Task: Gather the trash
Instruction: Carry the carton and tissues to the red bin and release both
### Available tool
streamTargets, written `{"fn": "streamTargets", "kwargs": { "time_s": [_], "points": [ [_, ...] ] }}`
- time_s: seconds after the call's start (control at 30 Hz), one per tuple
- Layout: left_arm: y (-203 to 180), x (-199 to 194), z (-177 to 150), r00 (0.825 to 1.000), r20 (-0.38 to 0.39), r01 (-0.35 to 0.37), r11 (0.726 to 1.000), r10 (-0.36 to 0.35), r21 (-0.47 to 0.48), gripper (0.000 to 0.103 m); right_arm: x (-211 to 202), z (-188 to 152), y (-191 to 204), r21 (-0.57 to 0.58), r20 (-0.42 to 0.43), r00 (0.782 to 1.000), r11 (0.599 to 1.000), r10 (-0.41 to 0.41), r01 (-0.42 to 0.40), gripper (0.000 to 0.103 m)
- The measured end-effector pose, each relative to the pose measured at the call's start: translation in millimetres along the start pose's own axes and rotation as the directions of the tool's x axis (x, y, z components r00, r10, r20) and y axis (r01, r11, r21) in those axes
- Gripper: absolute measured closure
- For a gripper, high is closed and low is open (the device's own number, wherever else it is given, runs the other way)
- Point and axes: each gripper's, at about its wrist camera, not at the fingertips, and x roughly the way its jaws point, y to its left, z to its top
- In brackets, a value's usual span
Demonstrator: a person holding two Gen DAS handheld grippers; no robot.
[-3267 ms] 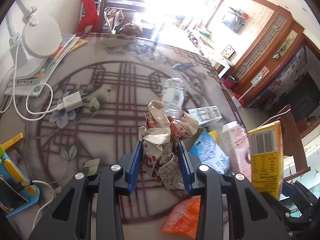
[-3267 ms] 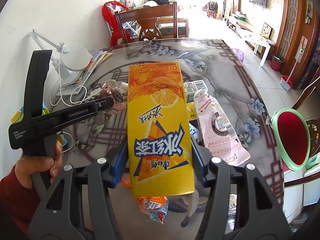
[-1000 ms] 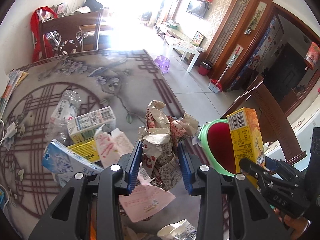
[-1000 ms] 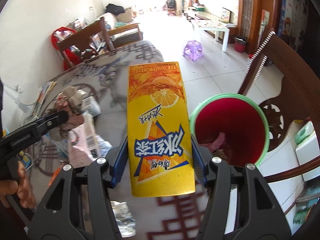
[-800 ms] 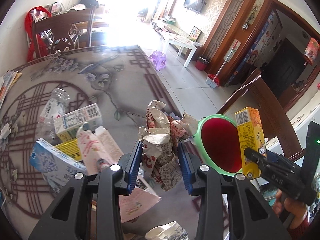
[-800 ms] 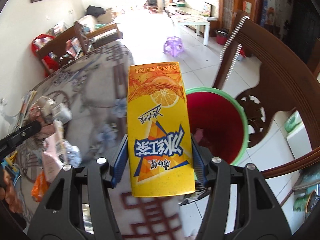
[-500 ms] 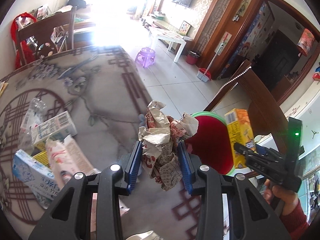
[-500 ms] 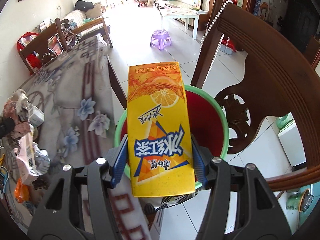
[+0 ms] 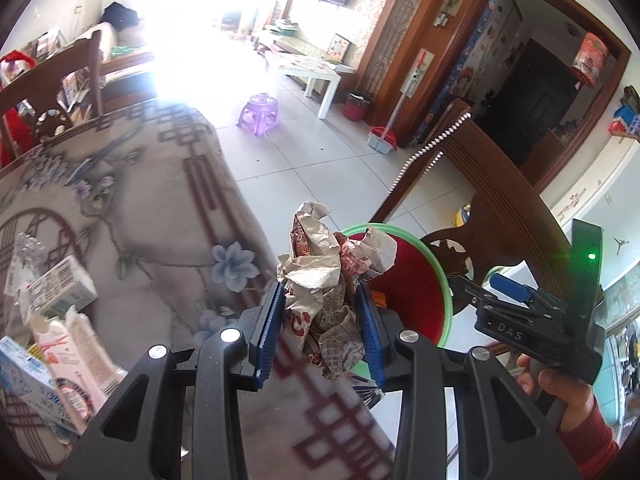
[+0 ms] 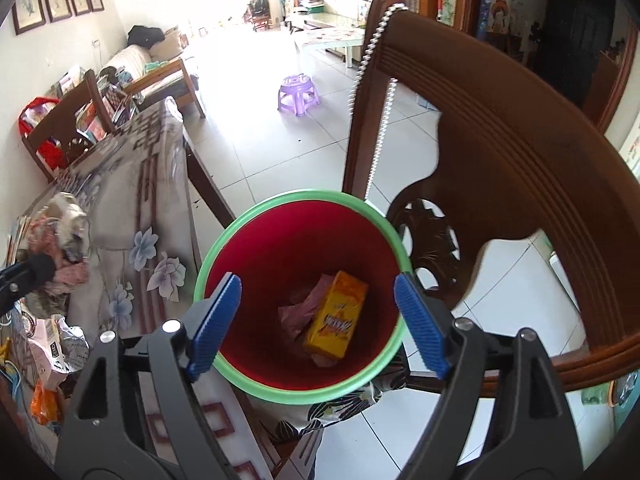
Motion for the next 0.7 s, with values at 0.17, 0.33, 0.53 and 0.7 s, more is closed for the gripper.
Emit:
{"fn": "streamTargets", "kwargs": {
  "time_s": [0.17, 0.33, 0.53, 0.7],
  "points": [
    [-27.6, 32.6, 8.4, 0.997, -0.051, 0.062, 0.995, -0.059, 0.072, 0.069, -18.2, -7.4, -19.3, 0.038, 0.014, 0.999, 0.999, -0.034, 0.033, 0.025],
    [-60.4, 63.2, 14.2, 0.990, -0.092, 0.118, 0.985, -0.107, 0.129, 0.069, -23.5, -13.7, -38.1, 0.082, 0.008, 0.998, 0.994, -0.070, 0.069, 0.024],
    [-96.8, 88.6, 23.5, 0.983, -0.122, 0.160, 0.968, -0.138, 0.191, 0.066, -27.9, -23.8, -50.9, 0.117, -0.008, 0.996, 0.989, -0.088, 0.088, 0.024],
    [-109.6, 93.0, 27.6, 0.983, -0.119, 0.165, 0.964, -0.142, 0.210, 0.063, -28.4, -24.5, -52.4, 0.131, -0.012, 0.997, 0.988, -0.082, 0.083, 0.024]
  ]
}}
